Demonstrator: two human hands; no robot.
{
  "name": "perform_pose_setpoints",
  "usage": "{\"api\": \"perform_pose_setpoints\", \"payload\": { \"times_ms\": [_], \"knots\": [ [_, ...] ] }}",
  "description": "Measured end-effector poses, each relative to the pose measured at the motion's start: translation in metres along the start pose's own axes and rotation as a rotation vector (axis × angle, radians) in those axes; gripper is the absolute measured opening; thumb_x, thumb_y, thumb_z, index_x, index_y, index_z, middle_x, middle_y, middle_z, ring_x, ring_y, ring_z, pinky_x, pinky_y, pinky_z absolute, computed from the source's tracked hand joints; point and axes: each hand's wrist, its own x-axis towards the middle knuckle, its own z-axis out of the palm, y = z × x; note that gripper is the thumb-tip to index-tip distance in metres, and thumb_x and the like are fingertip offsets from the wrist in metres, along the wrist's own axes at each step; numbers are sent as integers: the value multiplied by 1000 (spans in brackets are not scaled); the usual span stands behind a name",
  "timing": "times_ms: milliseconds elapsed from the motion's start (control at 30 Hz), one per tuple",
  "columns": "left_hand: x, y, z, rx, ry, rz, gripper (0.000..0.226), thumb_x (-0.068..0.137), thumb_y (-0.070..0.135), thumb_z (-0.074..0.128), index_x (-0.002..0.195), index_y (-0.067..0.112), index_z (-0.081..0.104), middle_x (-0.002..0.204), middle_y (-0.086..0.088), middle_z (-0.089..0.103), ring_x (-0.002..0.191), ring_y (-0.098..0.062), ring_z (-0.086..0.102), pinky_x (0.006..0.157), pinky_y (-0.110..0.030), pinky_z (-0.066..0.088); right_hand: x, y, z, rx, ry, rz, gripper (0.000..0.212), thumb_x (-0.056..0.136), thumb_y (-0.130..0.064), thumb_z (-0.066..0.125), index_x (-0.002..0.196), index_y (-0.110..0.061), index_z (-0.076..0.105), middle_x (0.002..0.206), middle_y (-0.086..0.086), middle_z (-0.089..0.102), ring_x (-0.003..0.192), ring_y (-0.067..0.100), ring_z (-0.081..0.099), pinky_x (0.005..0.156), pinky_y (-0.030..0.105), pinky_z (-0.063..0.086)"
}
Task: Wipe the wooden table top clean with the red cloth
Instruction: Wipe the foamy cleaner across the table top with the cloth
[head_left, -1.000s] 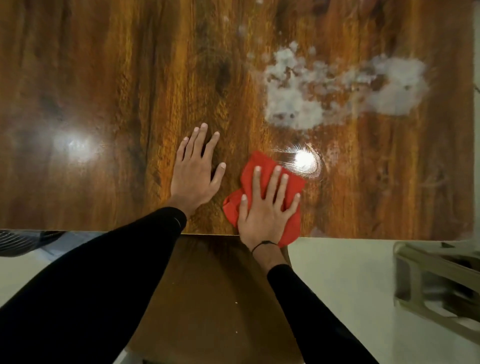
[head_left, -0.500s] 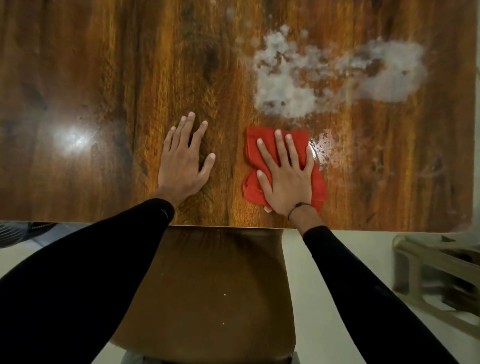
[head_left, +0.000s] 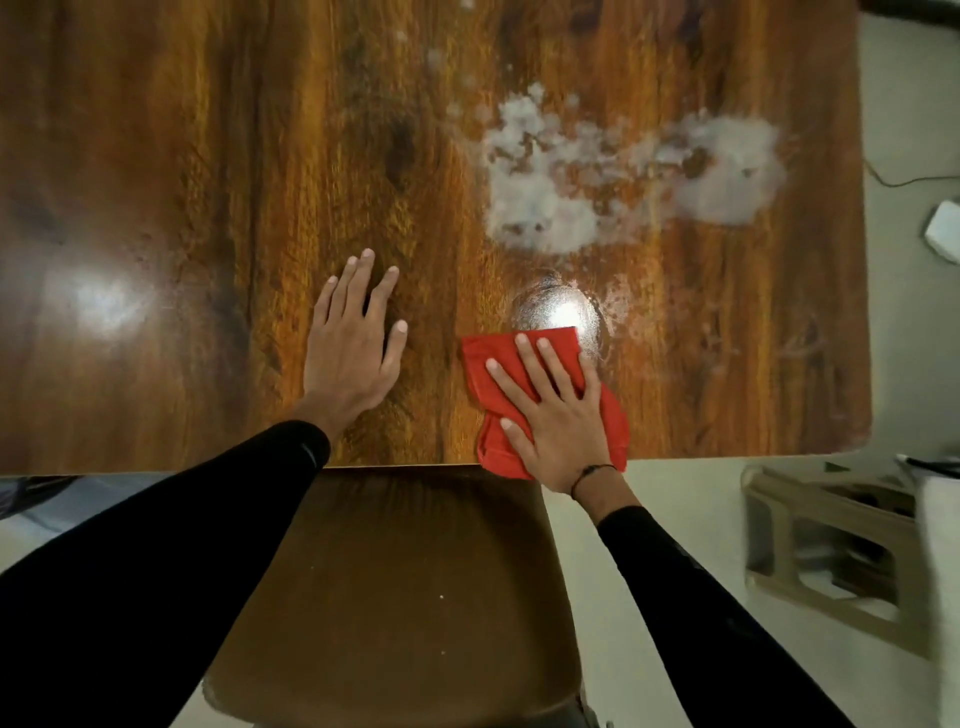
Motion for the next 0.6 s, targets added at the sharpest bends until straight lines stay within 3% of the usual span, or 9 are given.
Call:
{"api": "perform_pose_setpoints", "payload": {
  "times_ms": [167,300,367,433,600],
  "knots": [
    [-9,39,3,-54,19,-6,56,118,33,32,169,12,38,182,-16,23,171,-31,17,140,-51,13,23,39,-10,23,27,280,72,114,-68,20,181,-44,9,191,1,0,177,30,6,135,68,1],
    [-18,112,25,-171,19,-52,56,118,33,29,169,14,39,182,-12,26,171,-26,19,139,-50,16,56,34,-15,69,46,480,71,116,-61,28,182,-41,10,191,6,1,176,34,4,133,76,2],
    [-17,139,36,-204,48,-101,55,118,34,28,167,15,44,180,-11,32,170,-25,23,139,-48,19,53,34,-15,49,42,396,72,116,-61,27,182,-38,9,191,8,0,176,36,3,132,76,1],
    [-16,156,46,-203,60,-129,55,118,34,27,166,15,45,179,-10,35,169,-26,25,139,-47,17,37,40,-13,14,27,196,74,115,-62,28,182,-36,10,191,9,0,176,37,4,133,76,5],
    [-14,165,59,-128,48,-72,54,119,36,28,168,18,39,180,-10,30,170,-25,21,139,-42,8,-29,83,-5,10,-30,-131,78,113,-66,35,182,-38,11,191,7,2,177,34,2,134,76,9]
  ]
}}
